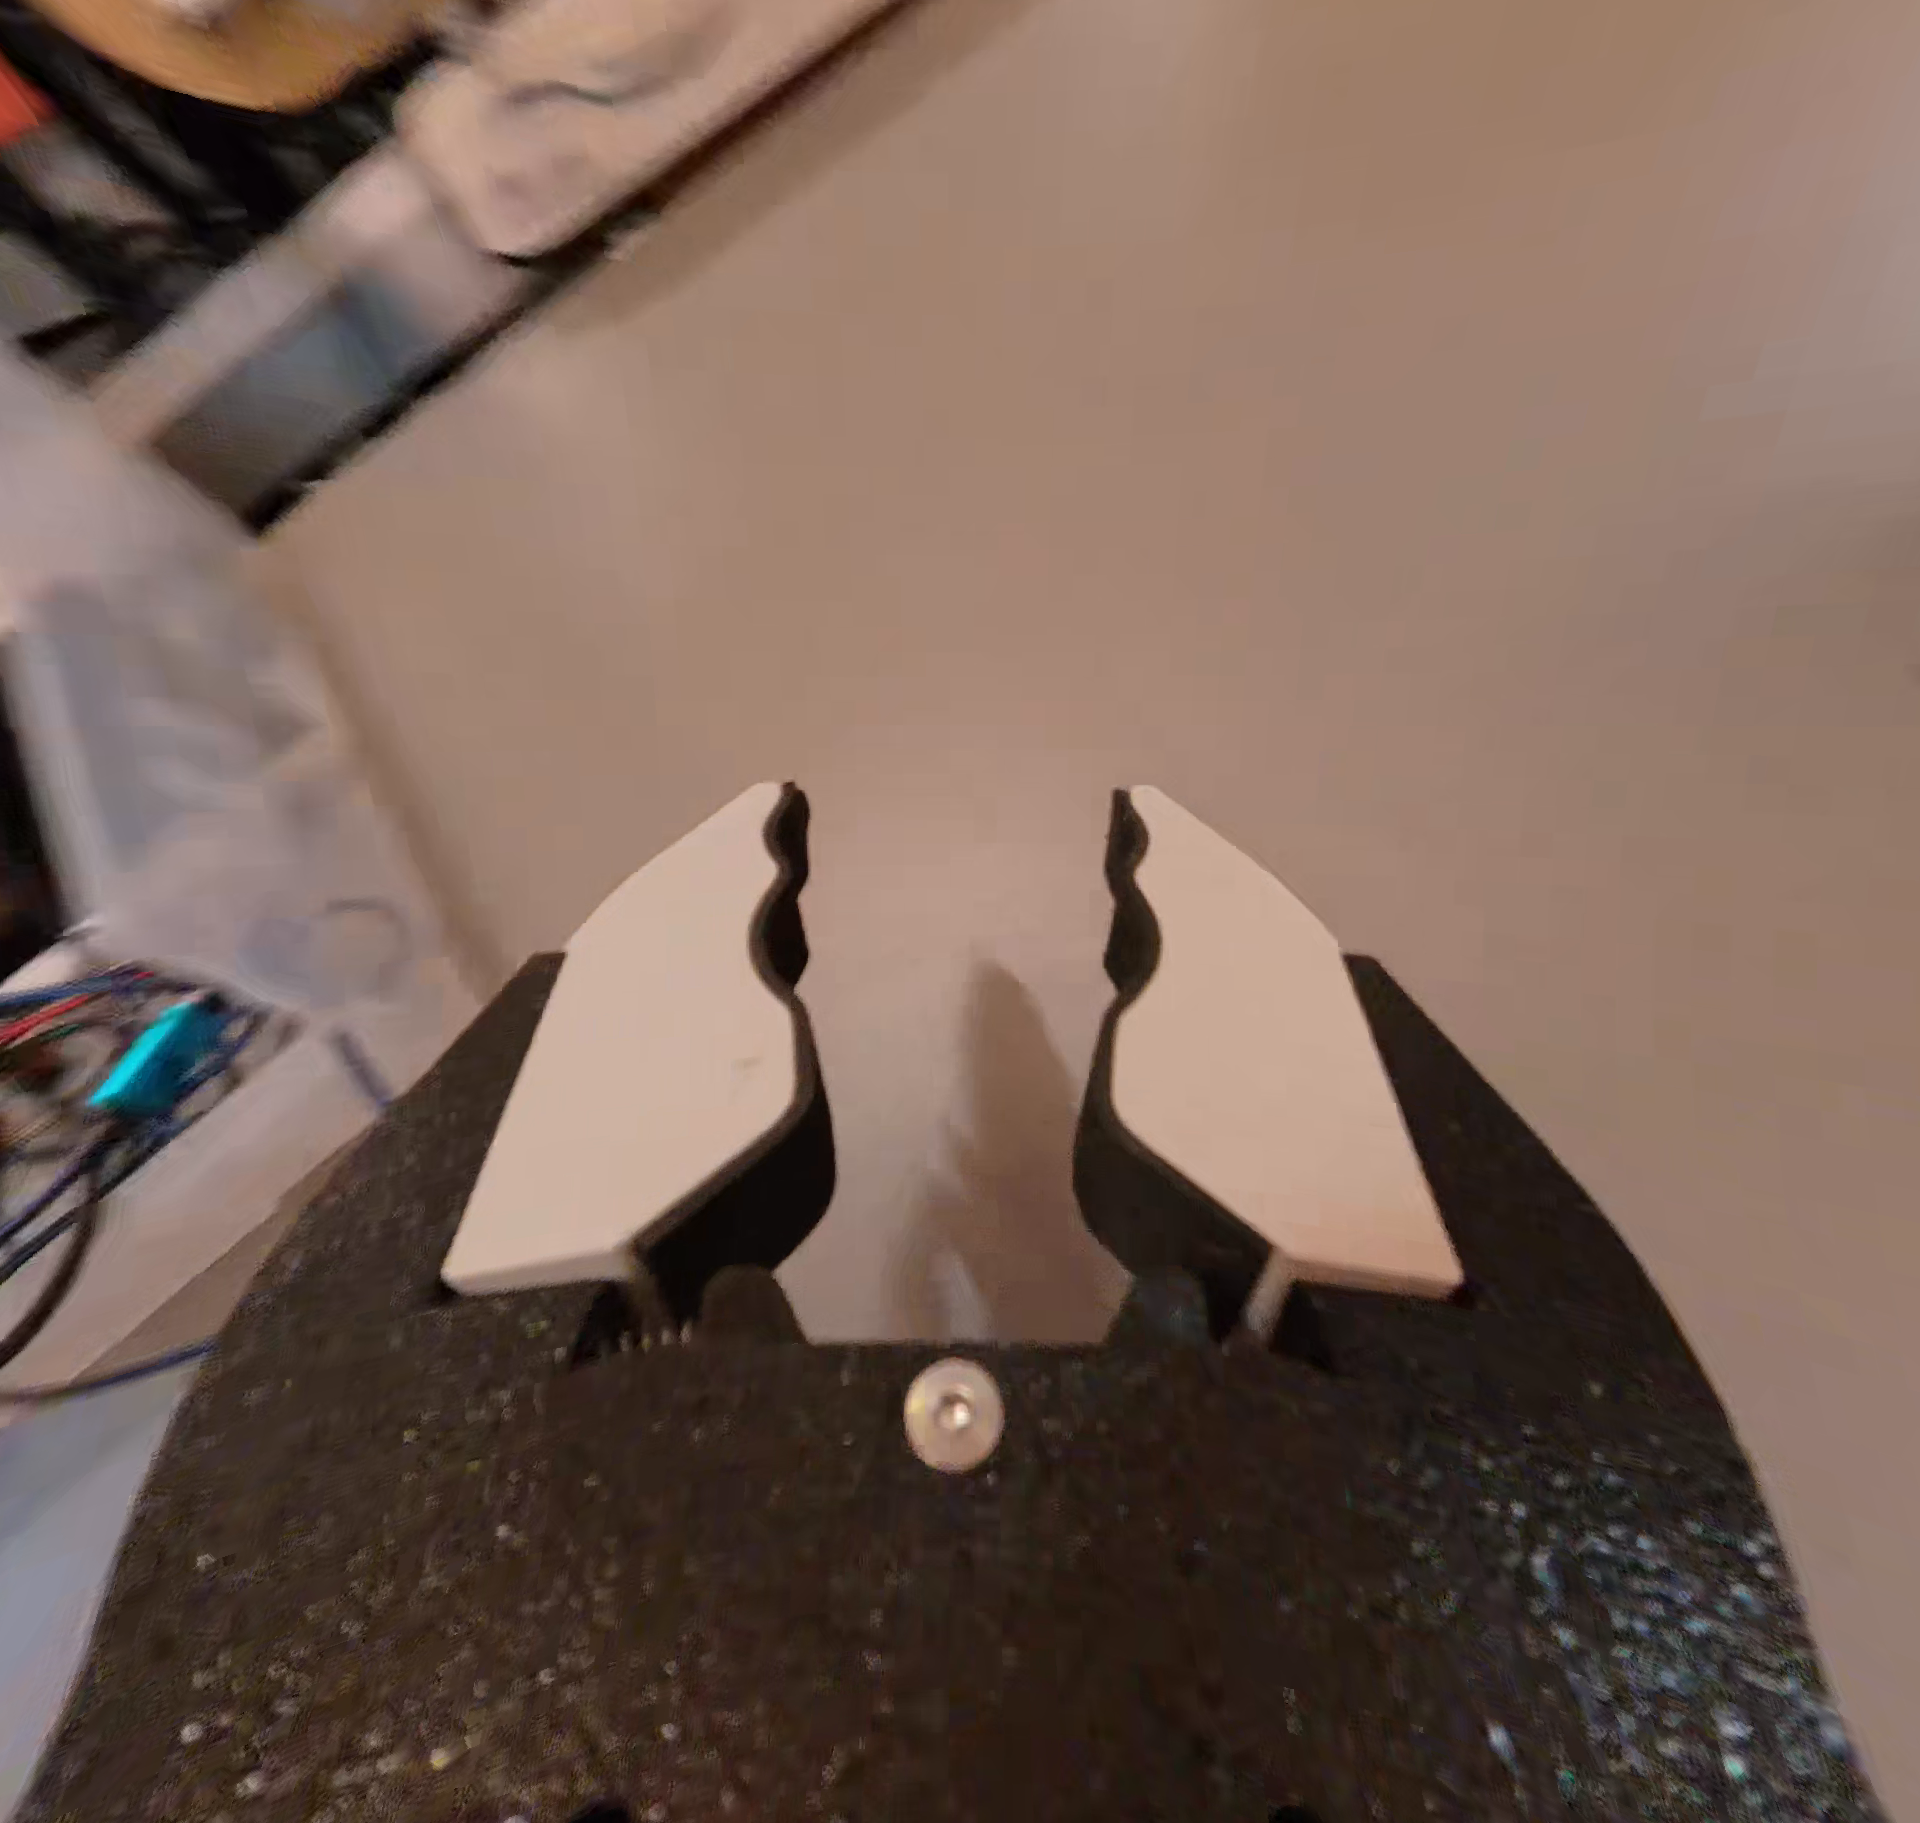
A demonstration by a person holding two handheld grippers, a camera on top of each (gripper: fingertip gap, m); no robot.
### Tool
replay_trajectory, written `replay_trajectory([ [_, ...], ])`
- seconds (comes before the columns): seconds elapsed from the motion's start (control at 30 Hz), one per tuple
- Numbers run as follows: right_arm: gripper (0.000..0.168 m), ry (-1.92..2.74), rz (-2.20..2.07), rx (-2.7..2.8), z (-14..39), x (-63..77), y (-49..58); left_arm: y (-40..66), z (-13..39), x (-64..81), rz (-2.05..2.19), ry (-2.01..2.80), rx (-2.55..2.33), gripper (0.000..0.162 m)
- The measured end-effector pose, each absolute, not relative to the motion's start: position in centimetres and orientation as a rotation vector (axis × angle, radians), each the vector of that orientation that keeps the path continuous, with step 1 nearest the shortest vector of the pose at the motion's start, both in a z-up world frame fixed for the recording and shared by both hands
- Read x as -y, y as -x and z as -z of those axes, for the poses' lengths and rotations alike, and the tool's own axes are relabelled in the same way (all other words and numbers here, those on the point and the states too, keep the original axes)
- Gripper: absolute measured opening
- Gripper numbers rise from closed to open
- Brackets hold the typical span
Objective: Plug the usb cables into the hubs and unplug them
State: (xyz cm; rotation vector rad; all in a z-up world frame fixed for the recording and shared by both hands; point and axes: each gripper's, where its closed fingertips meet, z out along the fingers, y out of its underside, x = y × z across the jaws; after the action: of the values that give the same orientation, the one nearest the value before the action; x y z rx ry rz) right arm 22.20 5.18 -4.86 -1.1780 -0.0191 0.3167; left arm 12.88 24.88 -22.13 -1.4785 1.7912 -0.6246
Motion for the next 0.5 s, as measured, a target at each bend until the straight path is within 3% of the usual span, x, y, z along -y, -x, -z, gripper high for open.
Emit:
replay_trajectory([
  [0.17,0.036,1.235,-0.312,0.036,5.5,-6.4,-21.4,-15.4,14.1,-14.3,1.208,1.195,-1.815,0.053],
  [0.23,0.036,1.264,-0.313,0.053,5.7,-6.9,-20.7,-16.2,14.4,-10.1,1.151,1.097,-1.963,0.065],
  [0.3,0.036,1.288,-0.305,0.069,5.8,-7.4,-19.9,-17.3,16.0,-7.5,1.005,1.032,-2.089,0.066],
  [0.33,0.036,1.301,-0.304,0.077,5.8,-7.6,-19.5,-18.1,16.6,-6.9,0.935,1.021,-2.102,0.063],
  [0.4,0.036,1.320,-0.291,0.084,5.8,-7.9,-19.0,-19.6,17.1,-6.4,0.863,1.010,-2.068,0.028],
  [0.5,0.036,1.353,-0.187,0.078,6.0,-8.0,-19.5,-21.1,17.2,-6.1,0.907,1.065,-2.007,0.021],
])
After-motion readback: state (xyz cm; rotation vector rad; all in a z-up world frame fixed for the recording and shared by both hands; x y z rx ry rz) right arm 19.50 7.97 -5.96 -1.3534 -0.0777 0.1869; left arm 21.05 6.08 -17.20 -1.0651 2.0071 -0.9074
